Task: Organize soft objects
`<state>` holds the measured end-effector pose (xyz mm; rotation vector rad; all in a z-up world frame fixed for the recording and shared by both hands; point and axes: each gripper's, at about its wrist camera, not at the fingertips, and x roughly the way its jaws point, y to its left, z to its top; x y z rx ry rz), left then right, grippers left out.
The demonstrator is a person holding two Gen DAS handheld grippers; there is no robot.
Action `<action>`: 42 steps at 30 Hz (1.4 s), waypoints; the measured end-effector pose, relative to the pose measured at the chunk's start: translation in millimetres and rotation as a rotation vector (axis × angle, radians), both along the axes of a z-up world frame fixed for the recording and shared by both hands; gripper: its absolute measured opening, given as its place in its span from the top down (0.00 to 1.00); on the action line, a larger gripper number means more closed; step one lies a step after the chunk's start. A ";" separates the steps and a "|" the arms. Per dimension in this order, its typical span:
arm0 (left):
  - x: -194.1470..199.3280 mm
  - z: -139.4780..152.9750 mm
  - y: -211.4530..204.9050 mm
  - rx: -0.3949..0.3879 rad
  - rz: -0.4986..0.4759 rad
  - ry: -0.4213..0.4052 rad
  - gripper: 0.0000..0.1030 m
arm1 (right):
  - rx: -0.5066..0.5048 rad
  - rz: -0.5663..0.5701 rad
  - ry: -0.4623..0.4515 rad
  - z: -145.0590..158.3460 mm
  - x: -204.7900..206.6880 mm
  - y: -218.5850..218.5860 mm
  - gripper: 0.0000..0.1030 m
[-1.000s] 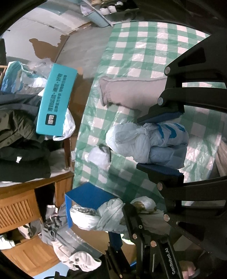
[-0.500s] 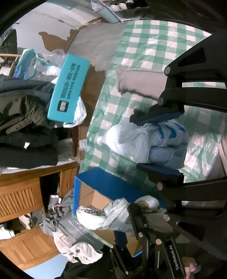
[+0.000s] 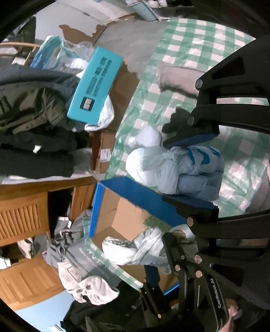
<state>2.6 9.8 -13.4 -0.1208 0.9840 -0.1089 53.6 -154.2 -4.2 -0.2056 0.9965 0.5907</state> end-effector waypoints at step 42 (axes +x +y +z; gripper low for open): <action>-10.0 -49.0 111.8 0.003 0.249 0.098 0.34 | -0.046 0.202 0.115 -35.6 8.7 138.0 0.46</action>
